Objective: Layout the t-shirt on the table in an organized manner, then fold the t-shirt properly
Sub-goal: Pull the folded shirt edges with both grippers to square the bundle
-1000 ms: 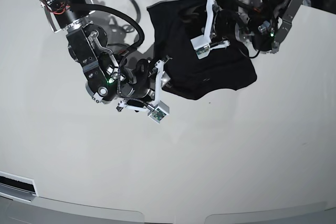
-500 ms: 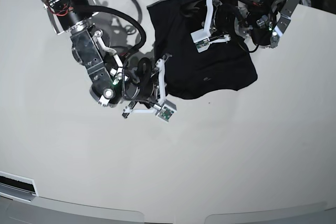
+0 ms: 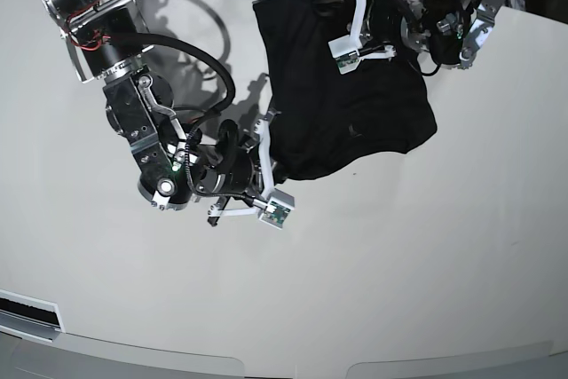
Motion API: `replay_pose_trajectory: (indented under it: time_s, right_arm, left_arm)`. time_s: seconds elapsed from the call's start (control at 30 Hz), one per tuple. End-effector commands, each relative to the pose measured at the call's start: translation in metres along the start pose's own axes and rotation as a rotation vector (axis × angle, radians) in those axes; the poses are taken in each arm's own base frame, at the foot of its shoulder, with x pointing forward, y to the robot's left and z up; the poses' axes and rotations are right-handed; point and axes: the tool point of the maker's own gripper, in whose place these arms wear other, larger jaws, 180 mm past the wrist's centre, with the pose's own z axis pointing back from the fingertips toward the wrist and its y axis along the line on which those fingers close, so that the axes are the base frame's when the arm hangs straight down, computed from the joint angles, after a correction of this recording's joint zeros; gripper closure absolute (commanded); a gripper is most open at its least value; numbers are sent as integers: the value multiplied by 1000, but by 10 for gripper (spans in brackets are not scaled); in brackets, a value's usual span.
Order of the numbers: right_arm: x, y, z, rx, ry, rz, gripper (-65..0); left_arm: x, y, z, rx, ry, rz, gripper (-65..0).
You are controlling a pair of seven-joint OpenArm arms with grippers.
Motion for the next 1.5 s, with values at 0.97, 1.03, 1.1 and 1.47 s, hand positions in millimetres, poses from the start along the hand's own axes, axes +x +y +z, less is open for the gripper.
replay_pose_trajectory:
  time_s: [0.97, 1.03, 1.1, 1.47]
  right_arm:
    - [25, -102, 46, -378, -12, -163, -195]
    - [26, -101, 45, -369, -8, -151, -196]
    - [29, -98, 44, -346, -21, -170, -240]
    - [48, -85, 57, -292, -27, -164, -105]
  left_arm:
    - [-10, 10, 13, 32, 28, -21, 0]
    - [-10, 10, 13, 32, 26, -21, 0]
    - [-10, 10, 13, 32, 26, -21, 0]
    - [22, -5, 21, 12, -55, -90, 0]
